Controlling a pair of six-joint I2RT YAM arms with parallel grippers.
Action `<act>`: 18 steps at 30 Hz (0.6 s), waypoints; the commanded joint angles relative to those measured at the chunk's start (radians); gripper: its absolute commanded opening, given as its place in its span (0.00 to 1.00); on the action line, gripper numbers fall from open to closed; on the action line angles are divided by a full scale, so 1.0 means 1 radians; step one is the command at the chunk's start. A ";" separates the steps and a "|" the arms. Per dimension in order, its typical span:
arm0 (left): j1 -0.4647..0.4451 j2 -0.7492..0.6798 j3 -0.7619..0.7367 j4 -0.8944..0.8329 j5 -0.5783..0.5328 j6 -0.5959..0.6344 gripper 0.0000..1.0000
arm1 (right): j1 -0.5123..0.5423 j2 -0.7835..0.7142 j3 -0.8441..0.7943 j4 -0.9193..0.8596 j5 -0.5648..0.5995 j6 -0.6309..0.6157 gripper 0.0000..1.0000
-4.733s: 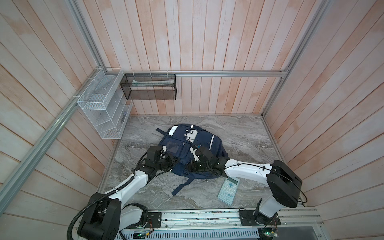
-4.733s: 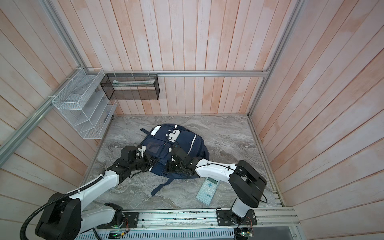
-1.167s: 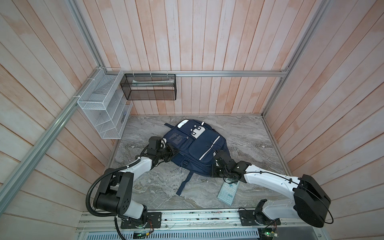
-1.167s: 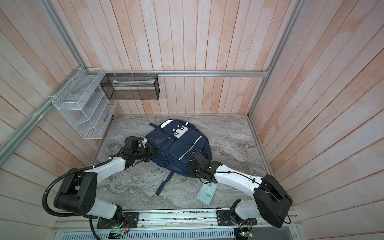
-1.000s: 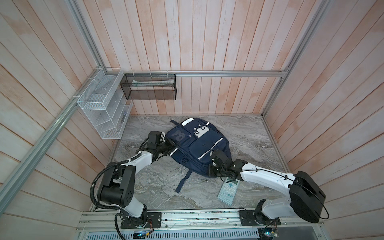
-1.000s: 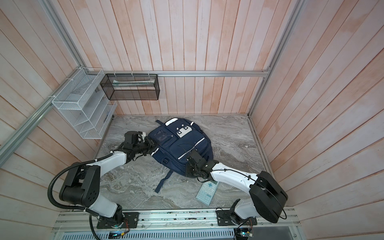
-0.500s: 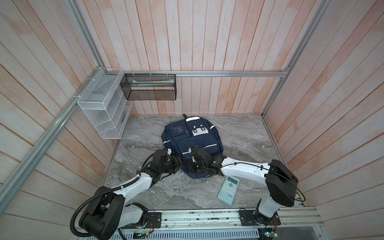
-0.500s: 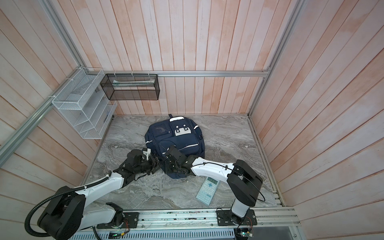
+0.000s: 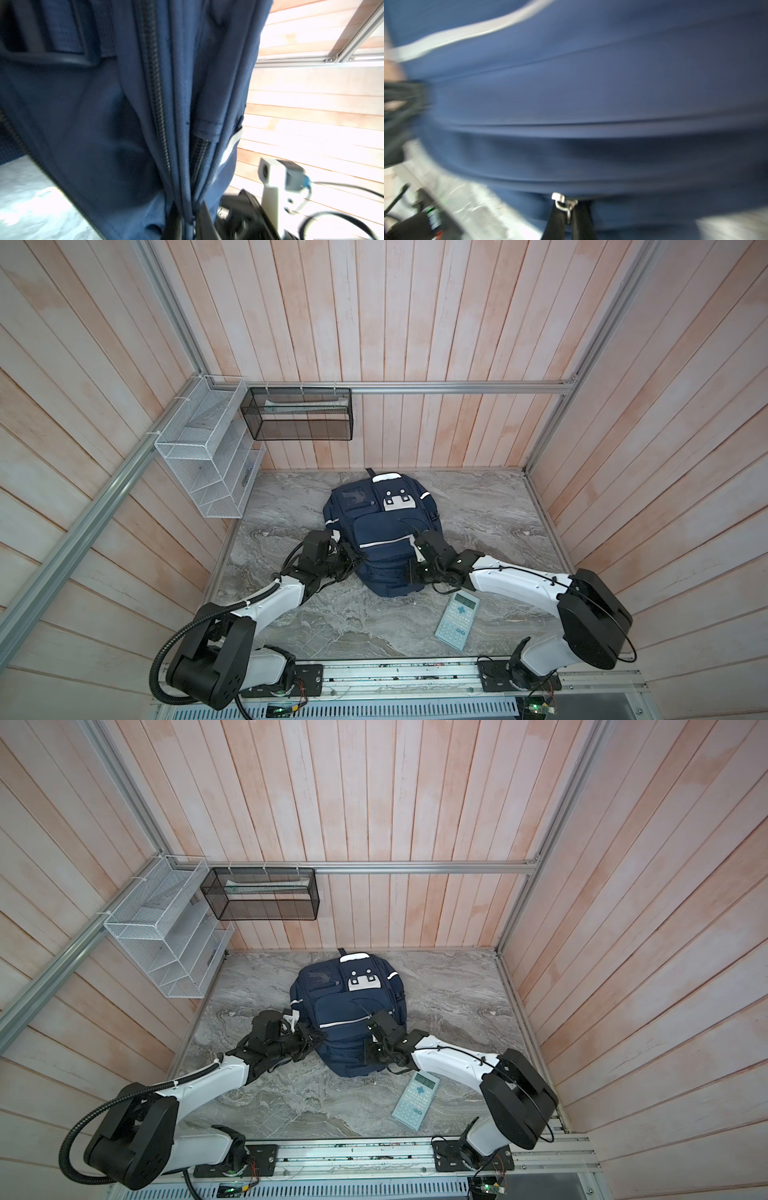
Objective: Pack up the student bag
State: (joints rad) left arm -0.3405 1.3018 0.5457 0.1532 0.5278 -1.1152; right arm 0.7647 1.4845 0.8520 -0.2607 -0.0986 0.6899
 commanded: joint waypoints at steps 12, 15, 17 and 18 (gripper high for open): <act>0.271 0.131 0.215 -0.146 0.047 0.286 0.06 | -0.061 -0.078 0.057 -0.242 0.064 -0.075 0.00; 0.286 0.162 0.294 -0.179 0.053 0.298 0.22 | 0.065 -0.049 0.097 -0.155 0.002 0.012 0.00; 0.286 0.112 0.277 -0.189 0.037 0.288 0.41 | 0.121 0.003 0.148 -0.086 -0.033 0.049 0.00; 0.285 0.076 0.254 -0.201 0.032 0.283 0.46 | 0.146 0.037 0.178 -0.052 -0.036 0.055 0.00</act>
State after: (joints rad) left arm -0.0620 1.4487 0.7979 -0.0463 0.6285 -0.8604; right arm 0.8570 1.4715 0.9653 -0.3309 -0.1188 0.6685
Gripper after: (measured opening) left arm 0.424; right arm 0.062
